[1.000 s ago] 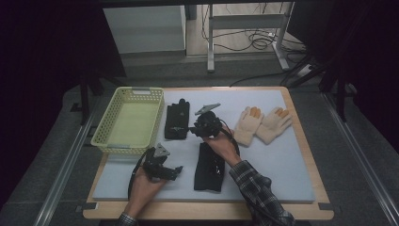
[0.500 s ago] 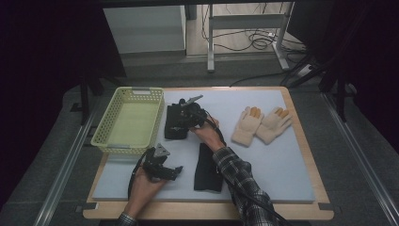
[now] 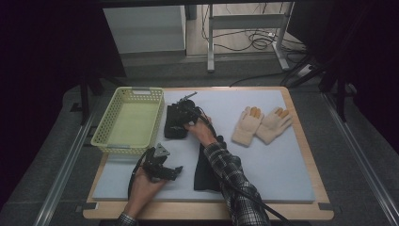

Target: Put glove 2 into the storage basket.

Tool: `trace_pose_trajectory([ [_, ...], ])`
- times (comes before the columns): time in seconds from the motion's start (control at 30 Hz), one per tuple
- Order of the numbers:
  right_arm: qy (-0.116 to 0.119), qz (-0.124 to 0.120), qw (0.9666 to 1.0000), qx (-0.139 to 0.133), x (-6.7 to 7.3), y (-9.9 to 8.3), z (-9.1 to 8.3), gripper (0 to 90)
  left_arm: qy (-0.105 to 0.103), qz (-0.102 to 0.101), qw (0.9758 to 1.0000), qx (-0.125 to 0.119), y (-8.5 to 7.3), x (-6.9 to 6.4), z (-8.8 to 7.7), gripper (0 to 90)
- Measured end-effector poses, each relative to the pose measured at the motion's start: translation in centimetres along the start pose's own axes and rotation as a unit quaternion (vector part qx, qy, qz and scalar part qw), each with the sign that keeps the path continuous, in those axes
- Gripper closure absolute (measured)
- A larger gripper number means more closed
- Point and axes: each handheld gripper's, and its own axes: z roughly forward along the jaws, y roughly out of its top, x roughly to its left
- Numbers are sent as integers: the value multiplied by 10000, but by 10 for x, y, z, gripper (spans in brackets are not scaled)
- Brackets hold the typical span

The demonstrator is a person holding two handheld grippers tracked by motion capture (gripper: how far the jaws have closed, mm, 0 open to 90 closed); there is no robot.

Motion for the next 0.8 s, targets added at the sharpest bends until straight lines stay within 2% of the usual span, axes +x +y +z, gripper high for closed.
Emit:
trace_pose_trajectory([
  [0.03, 0, 0, 10000, 0, 0, 0, 0, 646, 0, 0, 10000, 0, 0, 0, 0, 59],
  [0.07, 18, 78, 10000, 5, 0, 0, -1, 754, 1, 1, 10000, 0, 0, 0, 0, 58],
  [0.1, 68, 91, 9999, 7, 0, 0, -2, 807, 0, 2, 10000, 1, 0, 0, 0, 59],
  [0.2, 52, 90, 9999, 55, 3, 0, -4, 860, 1, 1, 10000, 1, 0, 0, 0, 58],
  [0.4, -73, -9, 9999, 105, 7, 2, -7, 866, -3, -3, 10000, 2, 0, 0, 0, 58],
  [0.5, -14, 38, 10000, 31, 9, 2, -12, 866, -8, -4, 10000, 3, 0, 0, 0, 58],
  [0.57, 68, 42, 10000, -43, 11, 3, -18, 866, -8, -4, 10000, 4, 0, 0, 0, 58],
  [0.6, 91, -85, 9999, -99, 15, 4, -25, 866, -6, -2, 10000, 4, 0, 0, 0, 58],
  [0.67, 79, -183, 9997, -128, 19, 6, -33, 866, -4, -5, 10000, 3, 0, 0, 0, 58],
  [0.77, 110, -167, 9996, -195, 20, 7, -40, 866, -2, -1, 10000, 2, 0, 0, 0, 58],
  [0.8, 156, -145, 9994, -271, 21, 8, -50, 866, -5, -7, 10000, 2, 0, 0, 0, 58],
])
